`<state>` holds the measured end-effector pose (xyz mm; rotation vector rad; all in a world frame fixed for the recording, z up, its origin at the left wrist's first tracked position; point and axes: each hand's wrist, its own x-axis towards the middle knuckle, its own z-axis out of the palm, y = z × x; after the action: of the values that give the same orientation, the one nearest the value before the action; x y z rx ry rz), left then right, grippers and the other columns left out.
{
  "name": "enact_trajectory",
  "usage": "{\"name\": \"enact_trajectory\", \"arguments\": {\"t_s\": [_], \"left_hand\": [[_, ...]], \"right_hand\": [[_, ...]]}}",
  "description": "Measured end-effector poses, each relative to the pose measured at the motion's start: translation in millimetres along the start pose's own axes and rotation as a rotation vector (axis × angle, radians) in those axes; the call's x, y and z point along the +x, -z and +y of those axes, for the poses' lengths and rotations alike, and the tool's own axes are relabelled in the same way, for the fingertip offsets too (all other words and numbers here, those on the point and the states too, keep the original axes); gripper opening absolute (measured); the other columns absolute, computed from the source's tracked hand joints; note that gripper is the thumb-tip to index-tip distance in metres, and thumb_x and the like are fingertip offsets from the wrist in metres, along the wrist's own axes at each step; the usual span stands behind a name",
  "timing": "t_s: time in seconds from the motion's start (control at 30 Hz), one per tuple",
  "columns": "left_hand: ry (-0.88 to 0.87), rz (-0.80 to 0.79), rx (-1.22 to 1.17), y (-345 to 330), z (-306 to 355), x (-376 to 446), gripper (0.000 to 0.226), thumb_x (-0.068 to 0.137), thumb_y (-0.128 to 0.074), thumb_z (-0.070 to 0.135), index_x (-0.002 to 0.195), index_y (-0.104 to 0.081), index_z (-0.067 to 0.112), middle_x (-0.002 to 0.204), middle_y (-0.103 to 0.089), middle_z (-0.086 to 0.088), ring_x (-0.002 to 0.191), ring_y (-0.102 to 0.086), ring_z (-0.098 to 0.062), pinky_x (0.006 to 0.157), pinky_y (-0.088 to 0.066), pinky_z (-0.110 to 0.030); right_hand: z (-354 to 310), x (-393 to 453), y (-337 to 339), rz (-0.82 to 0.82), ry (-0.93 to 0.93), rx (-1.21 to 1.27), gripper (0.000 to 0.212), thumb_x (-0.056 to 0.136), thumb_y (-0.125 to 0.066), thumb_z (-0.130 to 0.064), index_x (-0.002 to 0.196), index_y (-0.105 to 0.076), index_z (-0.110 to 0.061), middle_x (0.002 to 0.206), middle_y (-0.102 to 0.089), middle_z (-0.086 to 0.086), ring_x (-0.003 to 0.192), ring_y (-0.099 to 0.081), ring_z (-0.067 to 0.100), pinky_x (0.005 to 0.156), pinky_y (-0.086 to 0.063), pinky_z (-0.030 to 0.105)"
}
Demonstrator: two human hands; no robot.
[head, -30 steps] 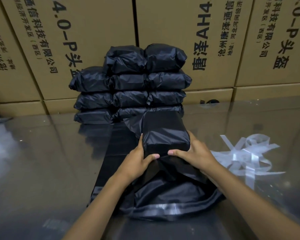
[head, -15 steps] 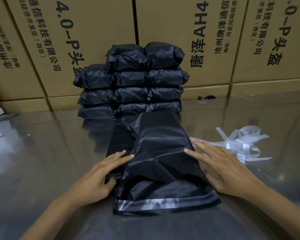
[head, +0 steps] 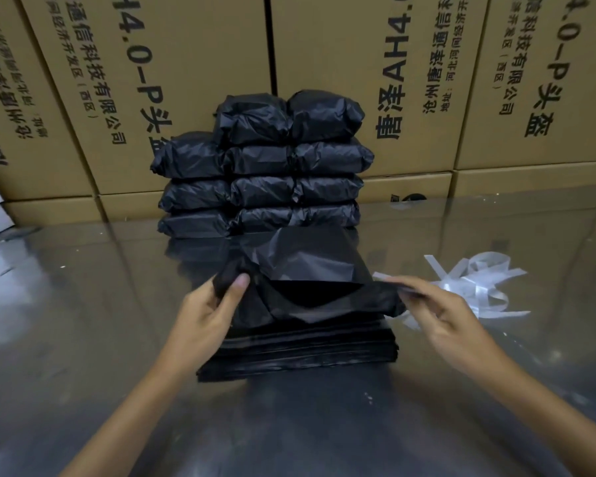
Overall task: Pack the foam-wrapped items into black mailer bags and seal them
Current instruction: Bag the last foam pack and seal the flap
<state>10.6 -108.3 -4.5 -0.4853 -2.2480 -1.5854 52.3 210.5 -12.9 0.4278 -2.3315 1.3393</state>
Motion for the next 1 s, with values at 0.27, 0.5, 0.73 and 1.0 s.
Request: {"name": "enact_trajectory", "arguments": {"t_s": [0.27, 0.5, 0.73, 1.0], "left_hand": [[-0.046, 0.266, -0.03, -14.7, 11.9, 19.5, 0.048, 0.097, -0.05, 0.053, 0.081, -0.051, 0.008, 0.059, -0.043, 0.001, 0.057, -0.042, -0.01, 0.054, -0.034, -0.022], [0.284, 0.149, 0.436, -35.5, -29.3, 55.0, 0.03, 0.102, -0.047, 0.033, 0.108, -0.063, 0.009, 0.104, -0.068, -0.011, 0.104, -0.061, -0.037, 0.081, -0.049, -0.04], [0.328, -0.126, 0.798, -65.9, -46.9, 56.0, 0.024, 0.104, -0.039, 0.037, 0.087, -0.041, 0.02, 0.101, -0.063, -0.014, 0.097, -0.059, -0.038, 0.07, -0.04, -0.037], [0.33, 0.11, 0.107, -49.3, -59.3, 54.0, 0.033, 0.09, -0.063, 0.01, 0.065, -0.044, 0.017, 0.058, -0.047, 0.005, 0.058, -0.044, -0.014, 0.062, -0.036, -0.029]], "right_hand": [[-16.7, 36.1, -14.4, 0.325, -0.027, 0.024, 0.038, 0.105, -0.044, -0.032, 0.091, -0.059, 0.0, 0.082, -0.062, 0.023, 0.08, -0.057, 0.037, 0.067, -0.044, 0.041], [21.8, 79.9, -28.2, 0.111, -0.469, -0.332, 0.026, 0.104, -0.046, -0.024, 0.088, -0.061, -0.009, 0.083, -0.064, 0.01, 0.088, -0.058, 0.034, 0.068, -0.041, 0.038], [28.8, 86.7, -30.3, -0.102, -0.581, -0.337, 0.035, 0.104, -0.048, -0.029, 0.093, -0.065, -0.001, 0.092, -0.069, 0.017, 0.095, -0.062, 0.035, 0.076, -0.042, 0.036], [-26.7, 114.8, -40.0, 0.197, -0.051, -0.646, 0.017, 0.093, -0.056, -0.019, 0.109, -0.06, -0.017, 0.109, -0.062, 0.001, 0.108, -0.052, 0.024, 0.087, -0.045, 0.038]]}}
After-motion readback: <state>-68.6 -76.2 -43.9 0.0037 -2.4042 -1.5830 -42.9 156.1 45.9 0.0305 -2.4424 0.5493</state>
